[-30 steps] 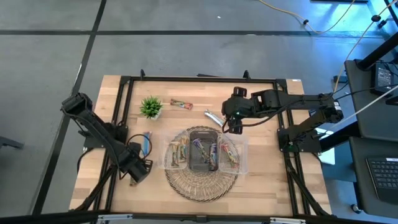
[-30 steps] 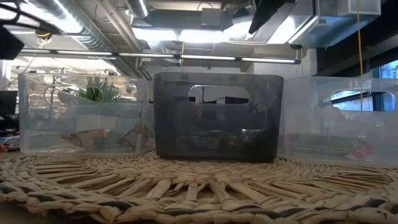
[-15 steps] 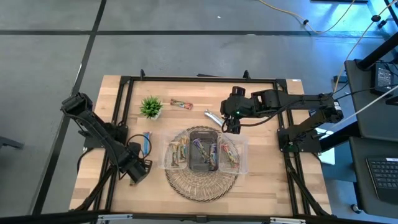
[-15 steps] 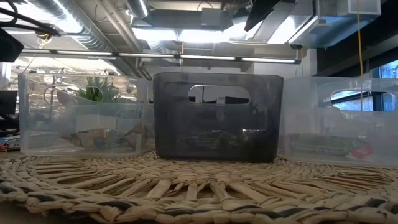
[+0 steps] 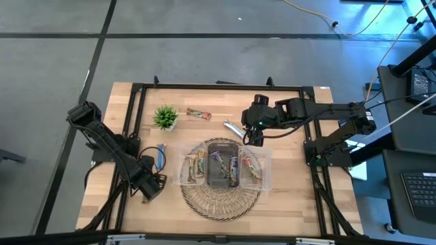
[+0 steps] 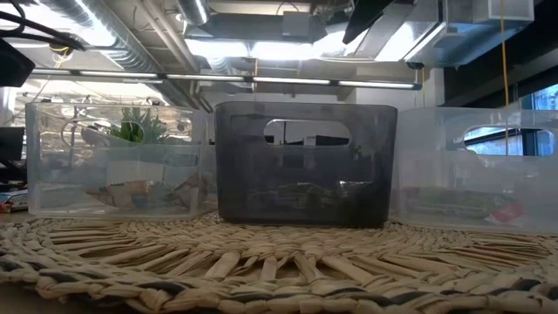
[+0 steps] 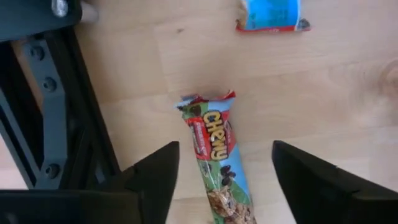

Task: Pick and place Granola Bars by type
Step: Put the red granola bar into the right transparent bin

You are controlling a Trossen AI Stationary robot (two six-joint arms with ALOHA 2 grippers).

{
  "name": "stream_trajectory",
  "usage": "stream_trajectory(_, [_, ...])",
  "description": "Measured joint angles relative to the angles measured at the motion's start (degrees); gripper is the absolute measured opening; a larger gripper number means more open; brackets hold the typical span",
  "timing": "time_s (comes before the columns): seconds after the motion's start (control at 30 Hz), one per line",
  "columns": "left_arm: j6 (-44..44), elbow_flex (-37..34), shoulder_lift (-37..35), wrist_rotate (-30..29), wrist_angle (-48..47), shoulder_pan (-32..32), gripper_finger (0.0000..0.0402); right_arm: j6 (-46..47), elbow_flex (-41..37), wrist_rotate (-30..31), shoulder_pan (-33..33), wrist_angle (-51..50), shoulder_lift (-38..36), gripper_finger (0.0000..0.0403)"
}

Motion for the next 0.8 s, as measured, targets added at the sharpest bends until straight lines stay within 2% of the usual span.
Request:
stream_trajectory(0.1, [2.11, 0.00, 0.00, -0.30, 0.98, 0.00, 0.0271, 0.00, 0.00, 0.00, -0.01, -0.02, 0.00, 0.0297])
stream_trajectory(0.23, [2.98, 0.00, 0.19, -0.28, 1.33, -0.04, 0.0277, 0.02, 0.00, 0.00, 0.00, -0.02, 0.00, 0.0297])
stream_trajectory(0.63, [-2.20, -0.04, 1.22, -1.82, 0.28, -2.95, 0.0258, 0.17, 0.00, 0.00, -0.01, 2.03, 0.00, 0.0297])
stream_trajectory(0.8, [-2.72, -3.23, 1.25, -0.61, 3.06, -2.99, 0.0249, 0.22, 0.00, 0.00, 0.01, 2.14, 0.00, 0.0297])
